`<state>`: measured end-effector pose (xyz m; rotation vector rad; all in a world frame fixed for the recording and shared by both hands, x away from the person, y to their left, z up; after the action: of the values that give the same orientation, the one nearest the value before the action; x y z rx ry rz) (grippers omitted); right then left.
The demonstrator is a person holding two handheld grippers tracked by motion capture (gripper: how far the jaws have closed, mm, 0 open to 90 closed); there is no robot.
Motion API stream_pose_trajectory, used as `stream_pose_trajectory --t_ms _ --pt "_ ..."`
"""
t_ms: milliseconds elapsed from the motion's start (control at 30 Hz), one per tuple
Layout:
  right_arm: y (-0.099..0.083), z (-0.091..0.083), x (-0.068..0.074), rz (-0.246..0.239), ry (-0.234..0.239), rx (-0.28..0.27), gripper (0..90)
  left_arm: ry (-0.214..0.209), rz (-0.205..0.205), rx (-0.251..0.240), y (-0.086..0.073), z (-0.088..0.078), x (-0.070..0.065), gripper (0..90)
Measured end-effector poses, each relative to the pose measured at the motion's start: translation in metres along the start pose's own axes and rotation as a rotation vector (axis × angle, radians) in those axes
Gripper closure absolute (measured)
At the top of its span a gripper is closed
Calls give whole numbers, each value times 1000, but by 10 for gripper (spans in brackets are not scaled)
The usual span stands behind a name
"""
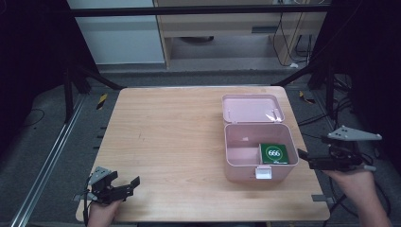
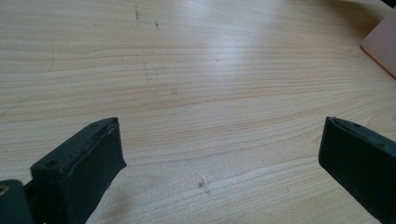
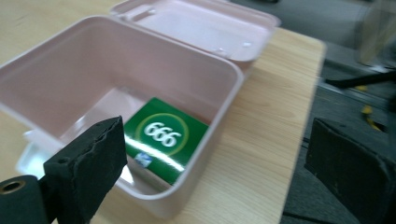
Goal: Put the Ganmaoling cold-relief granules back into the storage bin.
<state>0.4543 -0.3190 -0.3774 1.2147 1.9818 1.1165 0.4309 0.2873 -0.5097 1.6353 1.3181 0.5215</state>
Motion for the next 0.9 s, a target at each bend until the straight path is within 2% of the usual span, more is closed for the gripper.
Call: stream_pose_trajectory --t_ms 33,67,100,133,167,200,267,300,400,500,667,700,800,900 --pt "-5 -2 -1 27 -20 -18 53 -1 0 -1 0 0 0 0" --pt "-5 -2 -1 27 -20 -18 53 -1 0 -1 0 0 0 0" --pt "-13 -3 -2 62 -60 -37 39 0 0 -1 0 0 0 0" --pt "-13 -3 -2 62 -60 -37 39 0 0 -1 0 0 0 0" --pt "-22 -4 -2 90 -81 -46 33 -1 0 1 0 0 0 0" --pt "-22 -4 -2 90 -81 -46 33 -1 0 1 0 0 0 0" --pt "-30 -5 -3 105 -128 -54 35 -2 2 2 0 1 -1 0" --pt "-37 -7 -2 97 -164 -66 42 -3 0 1 0 1 -1 0" --pt "-45 -8 -2 98 -189 -77 40 -3 0 3 0 1 -1 0" --pt "-59 -12 -2 119 -246 -104 49 -3 1 4 0 1 -1 0" --pt "-74 -11 1 136 -260 -85 37 -2 3 7 -1 1 -1 0" --pt "-82 -7 3 151 -252 -66 36 -4 3 10 -1 1 -1 0" --pt "-90 -4 5 162 -253 -47 36 -4 2 12 -1 2 -1 0" --pt "-103 3 9 184 -234 -24 55 -5 4 13 -1 2 -1 0"
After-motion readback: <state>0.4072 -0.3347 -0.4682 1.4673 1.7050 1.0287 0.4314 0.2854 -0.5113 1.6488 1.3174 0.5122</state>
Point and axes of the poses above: each handheld gripper's, and its own axes: z roughly forward along the jaws, y roughly out of its top, x roughly to its left, the point moved 5 cm from there along z, roughly forward along the jaws, and after that the axes turned 5 degrees about -x, right-handed, at the moved point
